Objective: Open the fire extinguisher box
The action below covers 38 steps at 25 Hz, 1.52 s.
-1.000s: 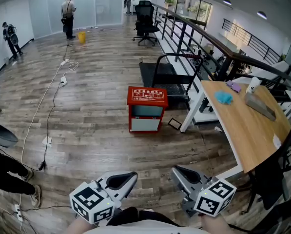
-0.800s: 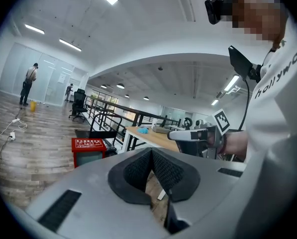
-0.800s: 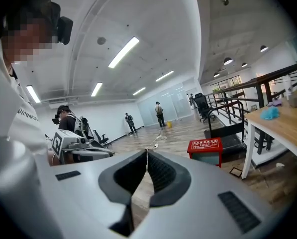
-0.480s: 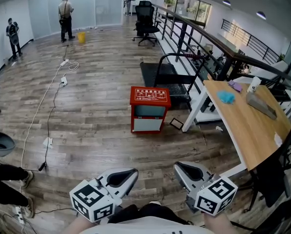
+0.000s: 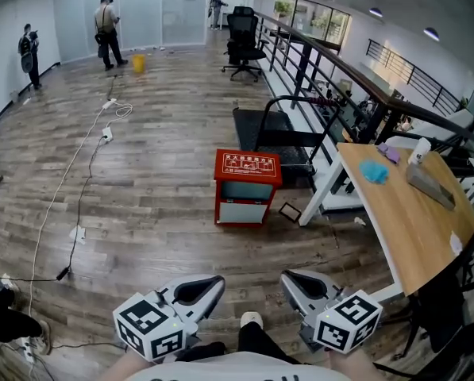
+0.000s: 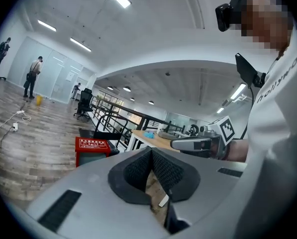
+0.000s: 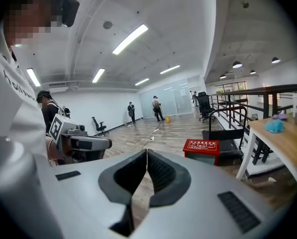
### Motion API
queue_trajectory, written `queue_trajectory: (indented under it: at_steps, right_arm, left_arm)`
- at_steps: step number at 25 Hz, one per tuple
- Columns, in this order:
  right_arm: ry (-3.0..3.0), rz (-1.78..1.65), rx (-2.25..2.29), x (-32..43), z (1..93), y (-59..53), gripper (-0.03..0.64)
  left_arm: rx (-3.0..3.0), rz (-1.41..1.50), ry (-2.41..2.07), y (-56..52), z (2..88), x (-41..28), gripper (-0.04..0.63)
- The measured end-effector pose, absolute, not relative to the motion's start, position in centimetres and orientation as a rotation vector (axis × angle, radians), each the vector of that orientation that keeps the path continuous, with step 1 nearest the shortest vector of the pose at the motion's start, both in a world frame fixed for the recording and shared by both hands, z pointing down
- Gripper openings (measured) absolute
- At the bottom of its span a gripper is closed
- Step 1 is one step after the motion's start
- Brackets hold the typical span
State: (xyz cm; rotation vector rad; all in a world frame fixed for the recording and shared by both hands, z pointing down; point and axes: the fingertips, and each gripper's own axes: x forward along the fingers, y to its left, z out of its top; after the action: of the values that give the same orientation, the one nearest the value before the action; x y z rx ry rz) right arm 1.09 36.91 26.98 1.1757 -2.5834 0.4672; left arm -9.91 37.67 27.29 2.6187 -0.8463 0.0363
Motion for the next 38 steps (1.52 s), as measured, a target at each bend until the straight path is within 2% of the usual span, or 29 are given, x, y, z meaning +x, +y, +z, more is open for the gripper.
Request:
queue_trajectory:
  at_steps: [30,38]
  right_arm:
    - [-2.6,0.534,1.025,12.5,29.1,17.8,0.011]
    - [-2.623,0.548,0.987,13.3,29.4,14.8,0.011]
  left_arm:
    - [2.591,0.107,-0.986,20.0,28.4,1.5,0.006]
    - [2.604,0.174,-1.037,17.9,28.7,2.3,0.006]
